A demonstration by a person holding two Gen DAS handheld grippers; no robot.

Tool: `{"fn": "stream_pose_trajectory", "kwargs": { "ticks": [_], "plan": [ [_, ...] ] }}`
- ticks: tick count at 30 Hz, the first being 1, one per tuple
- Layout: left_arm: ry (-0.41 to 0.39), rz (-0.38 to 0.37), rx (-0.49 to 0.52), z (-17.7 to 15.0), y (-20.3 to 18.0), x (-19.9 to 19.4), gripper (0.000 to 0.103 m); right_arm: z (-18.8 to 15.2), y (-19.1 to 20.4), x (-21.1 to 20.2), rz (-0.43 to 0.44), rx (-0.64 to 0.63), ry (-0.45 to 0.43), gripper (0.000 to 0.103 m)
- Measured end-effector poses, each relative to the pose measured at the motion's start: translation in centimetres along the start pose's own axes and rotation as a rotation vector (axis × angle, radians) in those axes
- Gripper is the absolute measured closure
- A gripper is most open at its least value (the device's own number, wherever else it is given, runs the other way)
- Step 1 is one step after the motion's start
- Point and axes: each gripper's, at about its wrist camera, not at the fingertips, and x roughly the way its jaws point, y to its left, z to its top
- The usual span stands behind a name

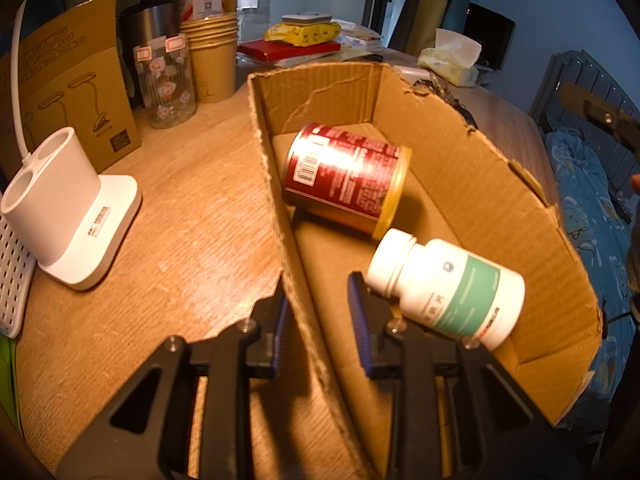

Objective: Organize rigid objects
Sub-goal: 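Move the right gripper back toward the black keys and flashlight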

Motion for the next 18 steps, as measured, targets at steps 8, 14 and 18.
{"fn": "stream_pose_trajectory", "kwargs": {
  "ticks": [8,14,18],
  "plan": [
    [0.000,0.000,0.000,0.0,0.0,0.0,0.074,-1.1,-3.5,3.9,-0.061,0.071,0.058,0.032],
    [0.000,0.000,0.000,0.0,0.0,0.0,0.074,-1.2,-6.0,6.3,-0.070,0.135,0.094,0.032],
    [0.000,0.000,0.000,0.0,0.0,0.0,0.074,-0.8,-6.8,7.3,-0.057,0.155,0.097,0.032]
  ]
}}
